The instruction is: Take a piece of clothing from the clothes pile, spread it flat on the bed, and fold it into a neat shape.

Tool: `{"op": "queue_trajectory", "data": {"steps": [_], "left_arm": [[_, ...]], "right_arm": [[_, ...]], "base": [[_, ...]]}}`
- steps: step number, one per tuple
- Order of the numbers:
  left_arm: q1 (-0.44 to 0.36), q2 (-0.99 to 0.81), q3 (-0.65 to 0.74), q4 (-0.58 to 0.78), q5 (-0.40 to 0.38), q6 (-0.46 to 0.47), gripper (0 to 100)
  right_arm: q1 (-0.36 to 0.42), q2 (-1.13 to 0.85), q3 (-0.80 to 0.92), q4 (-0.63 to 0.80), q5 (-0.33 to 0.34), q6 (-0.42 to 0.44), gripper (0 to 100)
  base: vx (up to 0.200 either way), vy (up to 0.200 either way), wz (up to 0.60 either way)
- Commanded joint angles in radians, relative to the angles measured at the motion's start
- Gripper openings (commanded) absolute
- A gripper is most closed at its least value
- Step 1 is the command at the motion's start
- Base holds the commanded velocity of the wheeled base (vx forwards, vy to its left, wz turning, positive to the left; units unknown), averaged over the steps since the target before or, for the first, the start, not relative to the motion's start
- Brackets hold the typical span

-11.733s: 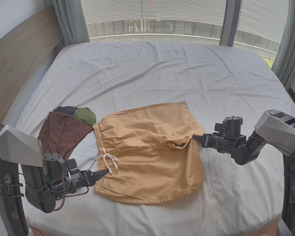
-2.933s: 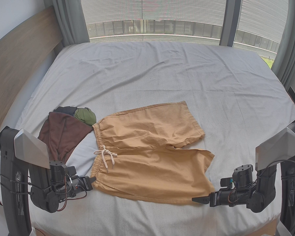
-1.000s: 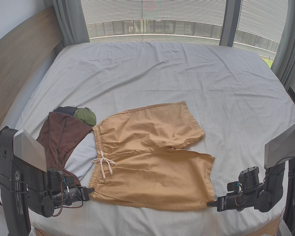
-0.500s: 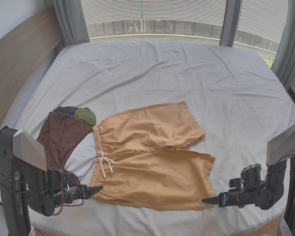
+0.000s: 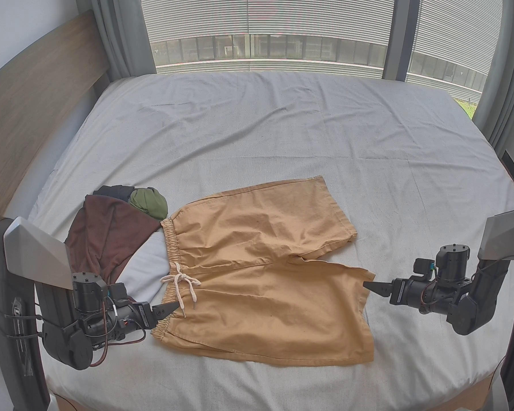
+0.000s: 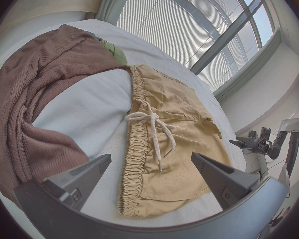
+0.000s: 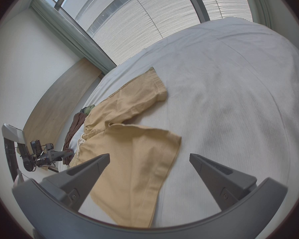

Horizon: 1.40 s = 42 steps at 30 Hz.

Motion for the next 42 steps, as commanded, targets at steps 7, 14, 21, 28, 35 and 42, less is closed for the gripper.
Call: {"op": "queue_trajectory", "data": {"steps": [7, 14, 21, 28, 35, 42], "left_arm": [[-0.006, -0.020, -0.003, 0.001, 0.000, -0.003, 100], [-0.006, -0.021, -0.005, -0.001, 0.000, -0.003, 100], [-0.001, -0.018, -0.009, 0.001, 0.000, -0.003, 100], [-0.003, -0.015, -0.009, 0.001, 0.000, -0.003, 100], [-0.004, -0.015, -0.009, 0.001, 0.000, -0.003, 100], [-0.003, -0.014, -0.009, 0.001, 0.000, -0.003, 100]], "right_arm": [[-0.026, 0.142, -0.203, 0.023, 0.001, -0.005, 100], [-0.024, 0.176, -0.258, 0.049, 0.002, -0.007, 100], [-0.015, 0.189, -0.267, 0.050, 0.002, -0.013, 0], [-0.015, 0.203, -0.267, 0.050, 0.002, -0.021, 0], [-0.019, 0.192, -0.307, 0.049, 0.001, -0.021, 0], [-0.029, 0.182, -0.386, 0.129, 0.001, -0.019, 0]], "base": [[0.000, 0.000, 0.00], [0.000, 0.000, 0.00], [0.000, 0.000, 0.00], [0.000, 0.000, 0.00], [0.000, 0.000, 0.00], [0.000, 0.000, 0.00]]}}
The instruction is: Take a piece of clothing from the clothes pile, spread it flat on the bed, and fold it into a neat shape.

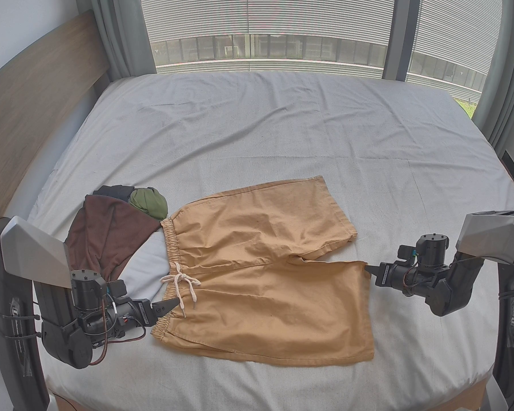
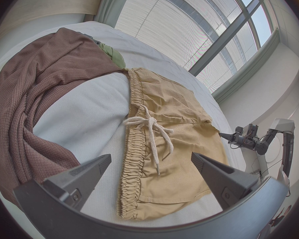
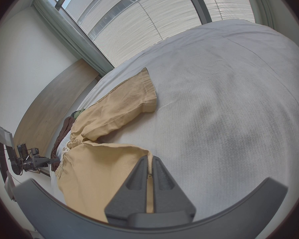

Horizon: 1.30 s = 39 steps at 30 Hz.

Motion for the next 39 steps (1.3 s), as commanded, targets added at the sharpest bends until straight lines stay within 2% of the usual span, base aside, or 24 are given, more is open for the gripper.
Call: {"op": "queue_trajectory", "data": {"steps": [1, 11, 21, 22, 29, 39], "left_arm": [[0.001, 0.003, 0.000, 0.000, 0.002, -0.001, 100], [0.002, 0.010, 0.003, 0.000, 0.002, 0.003, 100], [0.010, 0.013, 0.032, 0.000, 0.002, 0.004, 100], [0.010, 0.013, 0.038, 0.000, 0.000, 0.004, 100], [0.010, 0.012, 0.084, 0.000, -0.001, 0.006, 100], [0.008, 0.015, 0.124, 0.003, -0.001, 0.001, 100]], "right_arm": [[-0.008, -0.012, -0.047, 0.031, 0.000, 0.000, 0], [-0.022, -0.011, -0.149, 0.115, 0.000, 0.002, 0], [-0.014, -0.001, -0.179, 0.120, 0.002, 0.007, 0], [-0.013, -0.003, -0.179, 0.115, 0.002, 0.008, 100], [-0.010, -0.049, -0.130, 0.100, -0.021, 0.010, 100], [0.032, -0.179, 0.192, -0.110, -0.034, 0.011, 100]], "base": [[0.000, 0.000, 0.00], [0.000, 0.000, 0.00], [0.000, 0.000, 0.00], [0.000, 0.000, 0.00], [0.000, 0.000, 0.00], [0.000, 0.000, 0.00]]}}
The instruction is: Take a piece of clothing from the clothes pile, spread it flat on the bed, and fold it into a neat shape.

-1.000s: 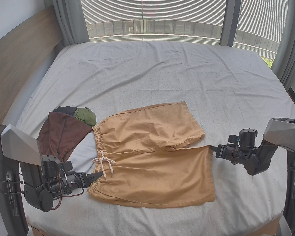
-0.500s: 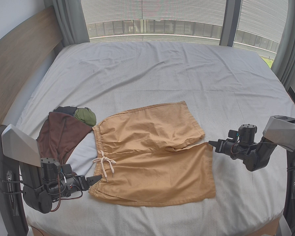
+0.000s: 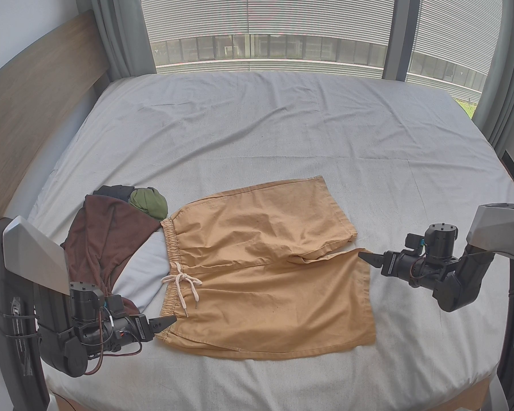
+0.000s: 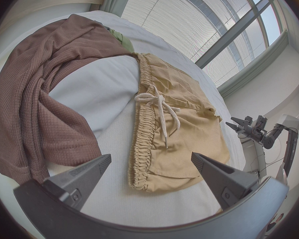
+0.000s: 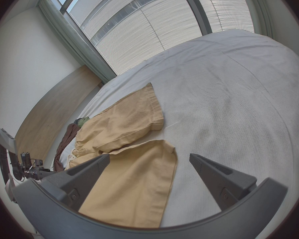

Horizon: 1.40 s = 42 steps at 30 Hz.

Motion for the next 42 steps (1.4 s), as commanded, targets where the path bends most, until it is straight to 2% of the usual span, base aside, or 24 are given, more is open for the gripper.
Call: {"op": "queue_trajectory", "data": {"steps": [1, 11, 25, 26, 42], "left_arm": [[-0.002, 0.000, 0.027, 0.001, -0.002, -0.009, 100], [-0.014, 0.016, 0.048, 0.002, -0.009, -0.015, 100], [-0.026, 0.054, -0.008, 0.001, -0.006, -0.039, 100], [-0.028, 0.055, -0.008, 0.001, -0.006, -0.039, 0], [-0.029, 0.086, -0.024, -0.001, -0.003, -0.026, 0]], "right_arm": [[0.036, -0.084, 0.170, -0.121, -0.009, -0.001, 100], [0.041, -0.082, 0.190, -0.147, -0.010, -0.002, 100], [0.035, -0.085, 0.198, -0.150, -0.010, -0.005, 100], [0.035, -0.085, 0.198, -0.150, -0.010, -0.005, 100], [0.044, -0.084, 0.248, -0.132, -0.009, -0.013, 100]], "base": [[0.000, 0.000, 0.00], [0.000, 0.000, 0.00], [0.000, 0.000, 0.00], [0.000, 0.000, 0.00], [0.000, 0.000, 0.00]]}}
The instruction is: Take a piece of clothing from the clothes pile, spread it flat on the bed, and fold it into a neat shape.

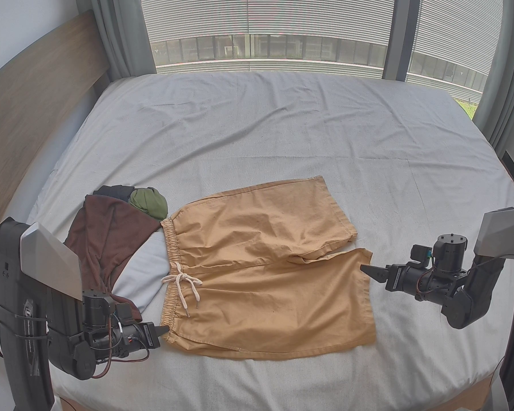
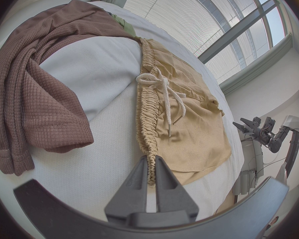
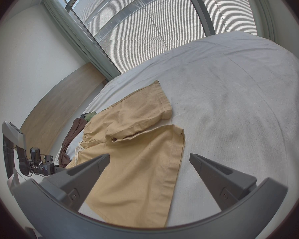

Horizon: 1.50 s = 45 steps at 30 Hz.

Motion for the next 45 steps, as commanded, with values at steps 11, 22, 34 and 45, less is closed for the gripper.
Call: {"op": "queue_trajectory", "data": {"steps": [11, 22, 34, 45], "left_arm": [[0.002, 0.006, 0.000, 0.000, 0.002, 0.003, 0], [0.002, 0.004, 0.000, 0.000, 0.003, 0.003, 0], [0.003, 0.001, -0.008, -0.002, 0.003, 0.003, 0], [0.005, 0.001, -0.008, -0.002, 0.003, 0.005, 0]], "right_arm": [[0.033, 0.000, 0.091, 0.286, 0.006, -0.052, 100], [0.097, 0.015, 0.129, 0.314, 0.031, -0.075, 100], [0.114, 0.059, 0.131, 0.306, 0.031, -0.078, 100], [0.113, 0.061, 0.129, 0.305, 0.029, -0.078, 0]], "base": [[0.000, 0.000, 0.00], [0.000, 0.000, 0.00], [0.000, 0.000, 0.00], [0.000, 0.000, 0.00]]}}
